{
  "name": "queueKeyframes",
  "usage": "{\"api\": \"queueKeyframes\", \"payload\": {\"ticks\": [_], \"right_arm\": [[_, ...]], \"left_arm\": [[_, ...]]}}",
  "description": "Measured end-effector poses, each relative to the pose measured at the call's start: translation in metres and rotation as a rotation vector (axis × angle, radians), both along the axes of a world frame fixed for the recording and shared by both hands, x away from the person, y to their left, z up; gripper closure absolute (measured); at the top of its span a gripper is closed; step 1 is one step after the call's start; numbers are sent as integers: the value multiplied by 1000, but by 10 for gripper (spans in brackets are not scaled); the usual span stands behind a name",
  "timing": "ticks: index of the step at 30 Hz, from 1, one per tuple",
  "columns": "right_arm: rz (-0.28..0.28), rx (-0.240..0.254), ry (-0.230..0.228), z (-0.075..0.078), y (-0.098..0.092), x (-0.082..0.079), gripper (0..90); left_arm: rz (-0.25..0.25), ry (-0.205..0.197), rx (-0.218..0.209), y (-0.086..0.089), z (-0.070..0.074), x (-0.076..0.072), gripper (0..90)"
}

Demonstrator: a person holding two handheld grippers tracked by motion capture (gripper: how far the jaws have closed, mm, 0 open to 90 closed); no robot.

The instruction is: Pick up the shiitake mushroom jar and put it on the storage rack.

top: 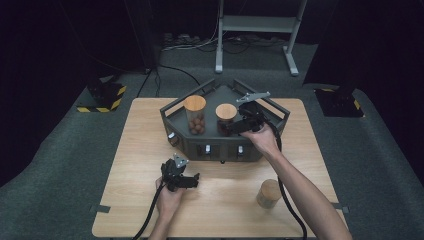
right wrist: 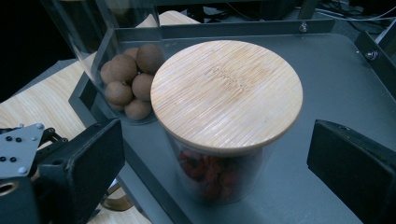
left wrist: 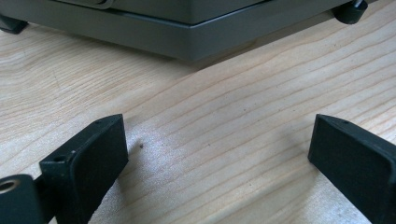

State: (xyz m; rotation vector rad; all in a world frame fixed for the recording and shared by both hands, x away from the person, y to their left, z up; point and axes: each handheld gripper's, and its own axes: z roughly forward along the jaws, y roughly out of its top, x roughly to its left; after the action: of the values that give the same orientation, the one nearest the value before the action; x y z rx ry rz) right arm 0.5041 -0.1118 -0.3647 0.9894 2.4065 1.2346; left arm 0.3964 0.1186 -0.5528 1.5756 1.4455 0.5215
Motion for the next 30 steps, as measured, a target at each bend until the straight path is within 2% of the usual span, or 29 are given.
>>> {"api": "queueKeyframes", "payload": {"ticks": [4, 22, 30], "right_arm": [[4, 8, 11, 0, -2, -1, 45], [27, -8, -5, 0, -14, -14, 59], [30, 16, -1, -3, -20, -16, 53]], "left_arm": [[0, 0, 0, 0, 0, 0, 47], [-1, -4, 3, 0, 0, 0, 46], [-1, -3, 2, 0, 0, 0, 46]]}}
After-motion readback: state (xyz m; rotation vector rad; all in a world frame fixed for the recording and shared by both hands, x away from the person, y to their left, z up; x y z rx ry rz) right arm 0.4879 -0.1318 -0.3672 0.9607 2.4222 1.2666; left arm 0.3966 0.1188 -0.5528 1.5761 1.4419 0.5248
